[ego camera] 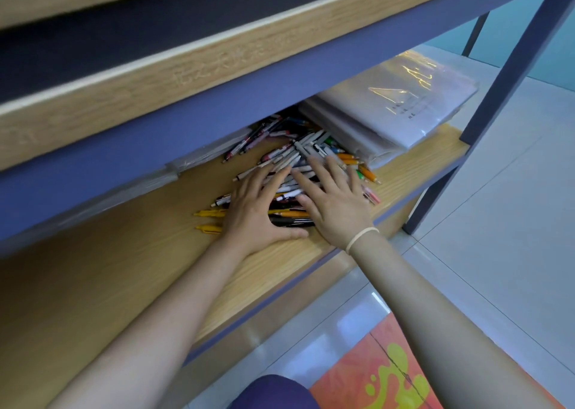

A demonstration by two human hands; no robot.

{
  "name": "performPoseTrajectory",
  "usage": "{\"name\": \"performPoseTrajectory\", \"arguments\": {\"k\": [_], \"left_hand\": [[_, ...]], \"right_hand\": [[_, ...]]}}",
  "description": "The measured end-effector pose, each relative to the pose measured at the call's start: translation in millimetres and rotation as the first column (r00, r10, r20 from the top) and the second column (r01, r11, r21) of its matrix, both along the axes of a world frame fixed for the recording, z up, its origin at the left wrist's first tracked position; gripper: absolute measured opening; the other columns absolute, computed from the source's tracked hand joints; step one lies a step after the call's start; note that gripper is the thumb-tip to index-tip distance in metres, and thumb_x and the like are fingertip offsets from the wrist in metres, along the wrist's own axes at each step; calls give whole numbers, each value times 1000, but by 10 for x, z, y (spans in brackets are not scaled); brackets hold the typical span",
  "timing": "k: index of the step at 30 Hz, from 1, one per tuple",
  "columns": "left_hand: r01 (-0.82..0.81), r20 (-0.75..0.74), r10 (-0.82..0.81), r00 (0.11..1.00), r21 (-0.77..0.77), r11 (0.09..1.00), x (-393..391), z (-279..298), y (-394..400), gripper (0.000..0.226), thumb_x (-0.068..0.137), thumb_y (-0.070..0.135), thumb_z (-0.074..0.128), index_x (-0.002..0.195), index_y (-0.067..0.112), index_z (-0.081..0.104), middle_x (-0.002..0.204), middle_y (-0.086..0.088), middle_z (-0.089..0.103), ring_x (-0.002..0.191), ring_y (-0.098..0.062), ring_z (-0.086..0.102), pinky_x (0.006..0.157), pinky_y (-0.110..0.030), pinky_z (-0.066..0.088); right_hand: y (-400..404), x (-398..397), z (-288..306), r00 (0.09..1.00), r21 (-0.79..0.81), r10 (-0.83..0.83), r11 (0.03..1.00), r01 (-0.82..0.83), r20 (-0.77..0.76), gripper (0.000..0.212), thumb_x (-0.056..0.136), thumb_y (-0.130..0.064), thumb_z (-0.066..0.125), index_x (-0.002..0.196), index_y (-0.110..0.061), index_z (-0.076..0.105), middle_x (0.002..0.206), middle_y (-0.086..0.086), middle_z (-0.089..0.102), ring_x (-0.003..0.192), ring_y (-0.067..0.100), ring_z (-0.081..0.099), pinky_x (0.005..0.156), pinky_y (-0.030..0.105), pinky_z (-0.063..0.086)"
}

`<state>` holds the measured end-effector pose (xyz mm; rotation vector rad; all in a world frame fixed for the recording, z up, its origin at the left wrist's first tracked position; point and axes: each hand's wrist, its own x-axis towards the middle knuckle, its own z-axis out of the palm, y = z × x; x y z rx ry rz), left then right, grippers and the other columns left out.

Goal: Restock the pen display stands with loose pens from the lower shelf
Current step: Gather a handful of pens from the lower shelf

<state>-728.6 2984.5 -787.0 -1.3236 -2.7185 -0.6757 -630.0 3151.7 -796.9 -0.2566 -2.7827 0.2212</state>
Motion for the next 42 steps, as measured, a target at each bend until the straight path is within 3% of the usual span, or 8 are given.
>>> {"name": "performPoseTrajectory", "arguments": {"k": [3, 7, 12, 16, 22, 32, 36, 42], "left_hand": [[-7, -98, 7, 995, -8, 1000, -20, -29, 6, 111, 62, 89, 53, 156, 37, 27, 163, 0, 25, 149, -26, 22, 117, -53, 23], [9, -139, -20, 990, -78, 997, -20, 37, 26, 108, 65, 91, 48, 157, 41, 21, 165, 1, 20, 152, -26, 14, 120, -53, 13], [59, -161, -90, 983, -188, 980, -31, 148, 95, 113, 68, 87, 52, 160, 35, 12, 168, -1, 14, 154, -24, 7, 124, -51, 7], [28, -13, -35, 999, -362, 932, -118, 233, 214, 127, 64, 87, 61, 160, 29, 2, 169, 1, 1, 155, -21, 1, 124, -45, 8], [-20, -12, 16, 1000, -388, 921, -217, 342, 397, 130, 56, 79, 77, 157, 21, 20, 160, -4, 25, 147, -26, 22, 116, -43, 27], [49, 225, 41, 973, -380, 924, -355, 495, 519, 106, 49, 57, 94, 136, 21, 45, 140, -2, 53, 123, -22, 51, 95, -36, 45], [54, 271, 44, 961, -341, 939, -413, 521, 538, 108, 50, 51, 96, 139, 21, 43, 144, -1, 51, 125, -21, 51, 90, -32, 43], [-3, 259, 76, 963, -271, 962, -526, 577, 519, 92, 54, 52, 94, 131, 23, 54, 131, -1, 60, 107, -14, 53, 78, -30, 40]], "right_hand": [[25, -48, 27, 995, -5, 86, 996, -87, -52, 51, 101, -53, 24, 144, -36, 47, 160, 1, 32, 149, 34, 20, 117, 62, 19], [216, 81, -16, 981, -84, -79, 994, 65, -177, 50, 99, -57, 33, 142, -37, 49, 158, 2, 35, 147, 34, 23, 117, 58, 15], [108, -54, -31, 980, -198, -136, 974, 106, -143, 69, 92, -66, 40, 152, -34, 35, 159, 5, 31, 148, 31, 22, 119, 56, 18], [246, 55, -47, 964, -343, -94, 939, 4, -247, 67, 95, -65, 40, 150, -27, 40, 156, 5, 37, 146, 27, 27, 118, 51, 24], [441, 214, -104, 996, -190, -69, 980, 57, -56, 110, 63, -94, 41, 155, -36, 24, 161, 2, 27, 151, 23, 15, 119, 49, 13], [398, -32, -73, 983, -196, -178, 967, 166, -47, 107, 65, -91, 32, 155, -33, 26, 158, 1, 32, 149, 28, 19, 114, 49, 23], [404, -31, -79, 980, -198, -181, 967, 161, -87, 105, 69, -88, 35, 155, -28, 26, 156, 2, 35, 146, 29, 25, 112, 48, 26], [378, -58, -84, 965, -177, -220, 965, 194, -143, 93, 79, -75, 45, 153, -21, 31, 153, 5, 41, 143, 28, 32, 108, 45, 31]]}}
